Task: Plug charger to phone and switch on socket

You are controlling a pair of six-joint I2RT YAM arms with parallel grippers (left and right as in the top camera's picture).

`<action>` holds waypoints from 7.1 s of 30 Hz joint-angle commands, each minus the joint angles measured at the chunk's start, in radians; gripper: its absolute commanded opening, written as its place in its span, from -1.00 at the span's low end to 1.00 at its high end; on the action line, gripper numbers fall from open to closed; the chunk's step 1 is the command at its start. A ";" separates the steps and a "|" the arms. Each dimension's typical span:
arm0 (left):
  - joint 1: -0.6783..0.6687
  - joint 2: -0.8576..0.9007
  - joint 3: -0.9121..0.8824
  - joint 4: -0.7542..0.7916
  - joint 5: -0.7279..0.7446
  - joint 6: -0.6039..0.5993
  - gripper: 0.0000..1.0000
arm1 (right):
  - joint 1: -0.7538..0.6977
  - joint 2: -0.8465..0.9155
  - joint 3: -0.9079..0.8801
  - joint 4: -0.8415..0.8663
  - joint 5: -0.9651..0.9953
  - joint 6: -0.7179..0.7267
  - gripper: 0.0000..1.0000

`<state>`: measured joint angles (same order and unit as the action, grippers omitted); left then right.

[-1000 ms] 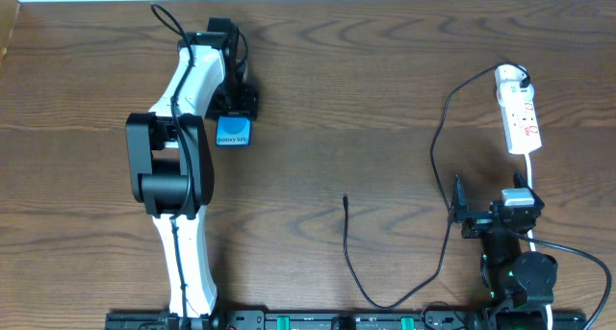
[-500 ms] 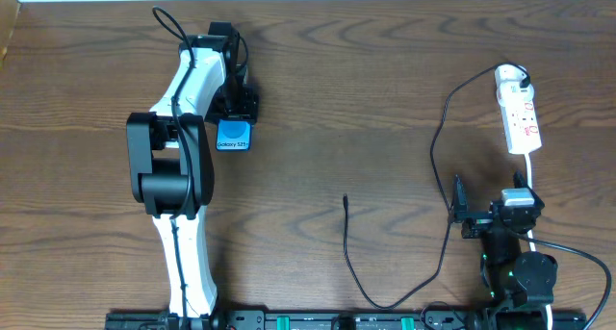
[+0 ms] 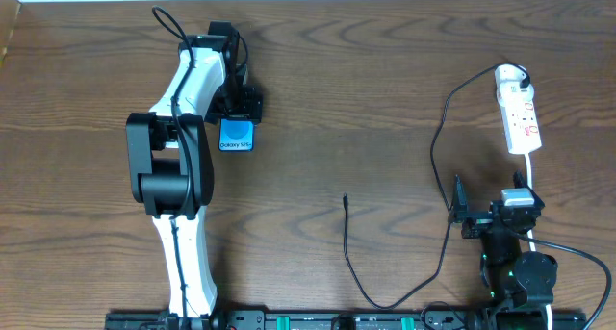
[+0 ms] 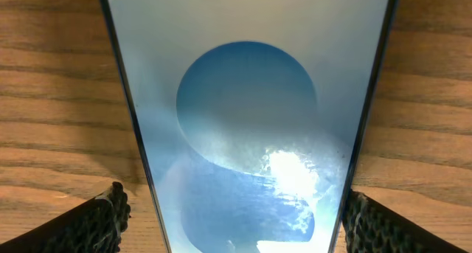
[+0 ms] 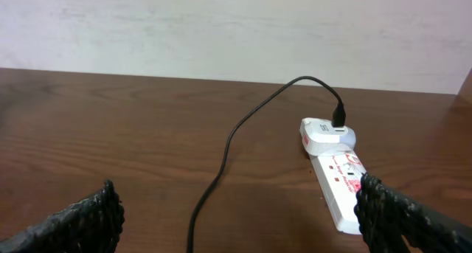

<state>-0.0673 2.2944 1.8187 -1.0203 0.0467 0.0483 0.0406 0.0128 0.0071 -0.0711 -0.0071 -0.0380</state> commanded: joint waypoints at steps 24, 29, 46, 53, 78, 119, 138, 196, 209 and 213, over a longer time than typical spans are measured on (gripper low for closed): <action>-0.002 -0.024 0.000 0.075 -0.002 -0.027 0.89 | 0.005 -0.003 -0.002 -0.005 0.005 -0.012 0.99; -0.002 0.008 0.000 0.069 -0.002 -0.027 0.89 | 0.005 -0.003 -0.002 -0.005 0.005 -0.012 0.98; -0.002 0.021 0.000 0.045 0.059 0.003 0.88 | 0.005 -0.003 -0.002 -0.005 0.005 -0.012 0.98; -0.002 0.021 0.000 0.035 0.058 0.012 0.89 | 0.005 -0.003 -0.002 -0.004 0.005 -0.012 0.98; -0.002 0.054 0.000 0.035 0.042 -0.001 0.88 | 0.005 -0.003 -0.002 -0.005 0.005 -0.012 0.99; -0.002 0.089 0.022 0.076 -0.006 -0.008 0.89 | 0.005 -0.003 -0.002 -0.005 0.005 -0.012 0.98; 0.000 0.100 0.036 0.076 -0.013 -0.008 0.88 | 0.005 -0.003 -0.002 -0.005 0.005 -0.012 0.99; -0.001 0.097 0.037 0.015 -0.001 -0.008 -0.85 | 0.005 -0.003 -0.002 -0.005 0.005 -0.012 0.98; -0.001 0.004 0.060 -0.001 0.014 -0.008 -0.86 | 0.005 -0.003 -0.002 -0.005 0.005 -0.012 0.98; -0.001 -0.027 0.060 -0.004 0.014 -0.008 -0.86 | 0.005 -0.003 -0.002 -0.005 0.005 -0.012 0.98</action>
<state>-0.0742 2.3302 1.8633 -0.9989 0.0685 0.0490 0.0406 0.0128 0.0071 -0.0708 -0.0067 -0.0380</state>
